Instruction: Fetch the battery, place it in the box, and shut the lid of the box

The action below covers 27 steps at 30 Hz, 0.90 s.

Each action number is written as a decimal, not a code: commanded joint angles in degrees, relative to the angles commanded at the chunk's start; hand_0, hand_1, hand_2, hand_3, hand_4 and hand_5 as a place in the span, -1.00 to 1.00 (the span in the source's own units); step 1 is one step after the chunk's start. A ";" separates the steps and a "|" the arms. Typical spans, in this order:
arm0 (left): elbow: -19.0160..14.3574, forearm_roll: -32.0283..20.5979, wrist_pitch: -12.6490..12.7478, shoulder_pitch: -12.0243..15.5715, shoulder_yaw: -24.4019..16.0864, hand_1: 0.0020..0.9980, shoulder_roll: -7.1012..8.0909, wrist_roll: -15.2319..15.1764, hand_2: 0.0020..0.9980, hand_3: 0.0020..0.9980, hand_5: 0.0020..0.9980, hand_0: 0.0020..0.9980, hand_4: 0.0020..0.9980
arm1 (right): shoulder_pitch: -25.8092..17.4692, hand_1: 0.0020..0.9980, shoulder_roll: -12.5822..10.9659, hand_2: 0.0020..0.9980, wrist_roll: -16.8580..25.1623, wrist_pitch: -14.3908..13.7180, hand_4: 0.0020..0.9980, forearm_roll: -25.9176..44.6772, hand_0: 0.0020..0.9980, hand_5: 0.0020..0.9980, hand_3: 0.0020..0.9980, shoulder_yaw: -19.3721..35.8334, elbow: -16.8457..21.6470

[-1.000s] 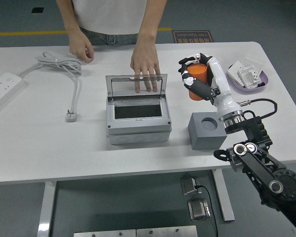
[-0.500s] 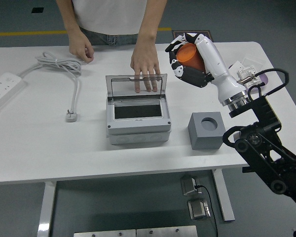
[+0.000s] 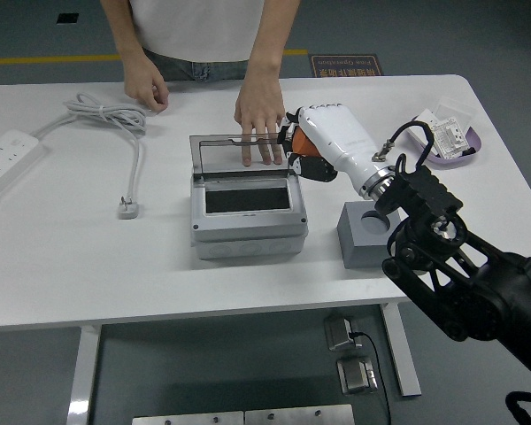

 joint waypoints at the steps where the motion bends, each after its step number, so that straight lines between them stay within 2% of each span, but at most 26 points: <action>1: 0.00 -0.02 -0.02 0.00 0.06 0.25 0.00 0.00 0.23 0.33 -0.48 0.09 0.42 | 0.35 -0.81 0.59 -0.63 -0.08 0.00 -1.00 -0.09 -1.00 -1.00 -0.59 -0.12 -1.04; 3: 0.00 0.00 -0.05 0.03 0.10 0.25 0.03 -0.01 0.23 0.32 -0.47 0.09 0.41 | 1.06 -0.79 1.74 -0.61 -0.30 -0.06 -1.00 -0.09 -1.00 -1.00 -0.59 -0.46 -3.29; 8: 0.00 0.29 -0.07 0.13 -0.09 0.25 0.20 0.10 0.23 0.32 -0.47 0.09 0.41 | 2.38 -0.79 3.51 -0.60 -0.80 -0.73 -1.00 0.04 -1.00 -1.00 -0.58 -1.80 -5.42; 18: 0.00 0.49 -0.11 -0.19 -0.19 0.25 0.27 0.25 0.23 0.32 -0.46 0.08 0.40 | 3.09 -0.79 5.02 -0.60 -0.95 -1.90 -1.00 1.78 -1.00 -1.00 -0.58 -5.28 -8.48; 27: 0.00 0.81 -0.16 -0.35 -0.25 0.25 0.24 0.28 0.23 0.31 -0.44 0.08 0.38 | 3.63 -0.79 6.43 -0.58 0.96 -4.51 -1.00 3.30 -1.00 -1.00 -0.58 -7.90 -12.51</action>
